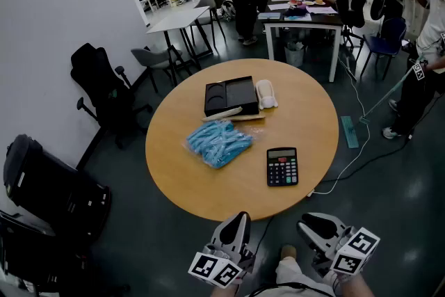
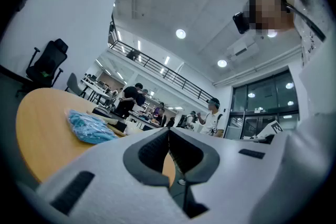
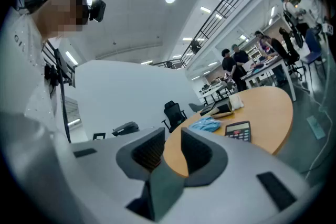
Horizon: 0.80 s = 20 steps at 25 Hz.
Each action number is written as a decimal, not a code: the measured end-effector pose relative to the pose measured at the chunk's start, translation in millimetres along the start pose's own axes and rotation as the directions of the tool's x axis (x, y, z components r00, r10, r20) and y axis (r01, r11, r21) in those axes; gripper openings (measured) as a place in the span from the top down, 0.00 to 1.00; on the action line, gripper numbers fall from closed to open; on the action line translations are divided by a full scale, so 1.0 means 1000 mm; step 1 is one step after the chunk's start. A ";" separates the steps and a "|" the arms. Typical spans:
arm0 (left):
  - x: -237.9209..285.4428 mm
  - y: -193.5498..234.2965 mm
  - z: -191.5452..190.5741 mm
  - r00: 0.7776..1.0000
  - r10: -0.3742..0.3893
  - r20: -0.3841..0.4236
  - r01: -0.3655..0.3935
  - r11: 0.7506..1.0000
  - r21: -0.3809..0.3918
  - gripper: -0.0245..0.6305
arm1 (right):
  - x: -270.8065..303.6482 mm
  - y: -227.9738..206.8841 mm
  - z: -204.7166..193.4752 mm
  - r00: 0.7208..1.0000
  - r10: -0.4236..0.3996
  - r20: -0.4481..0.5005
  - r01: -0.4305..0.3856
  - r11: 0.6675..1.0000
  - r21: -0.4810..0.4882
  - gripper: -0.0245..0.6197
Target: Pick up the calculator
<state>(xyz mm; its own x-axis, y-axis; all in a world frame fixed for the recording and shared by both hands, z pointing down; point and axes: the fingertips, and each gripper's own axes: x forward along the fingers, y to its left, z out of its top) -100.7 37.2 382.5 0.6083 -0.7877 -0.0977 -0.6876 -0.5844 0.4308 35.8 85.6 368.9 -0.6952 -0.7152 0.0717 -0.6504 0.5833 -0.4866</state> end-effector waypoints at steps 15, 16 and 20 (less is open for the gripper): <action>0.129 0.044 -0.019 0.998 0.048 0.031 -0.051 0.993 0.104 0.95 | 0.050 -0.165 0.006 0.979 0.000 -0.202 -0.010 0.999 -0.046 0.69; 0.134 0.050 -0.019 0.998 0.057 0.037 -0.061 0.992 0.109 0.95 | 0.058 -0.181 0.004 0.972 -0.008 -0.233 -0.006 0.998 -0.061 0.68; 0.150 0.075 -0.034 0.996 0.077 0.039 -0.081 0.989 0.123 0.95 | 0.090 -0.235 -0.007 0.934 -0.034 -0.355 -0.010 0.993 -0.121 0.66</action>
<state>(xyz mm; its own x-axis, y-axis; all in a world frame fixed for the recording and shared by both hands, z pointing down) -47.6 -118.6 430.3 0.5379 -0.8372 -0.0992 -0.7782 -0.5384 0.3233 124.2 -113.0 495.7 -0.7363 -0.5514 0.3923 -0.6755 0.6327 -0.3786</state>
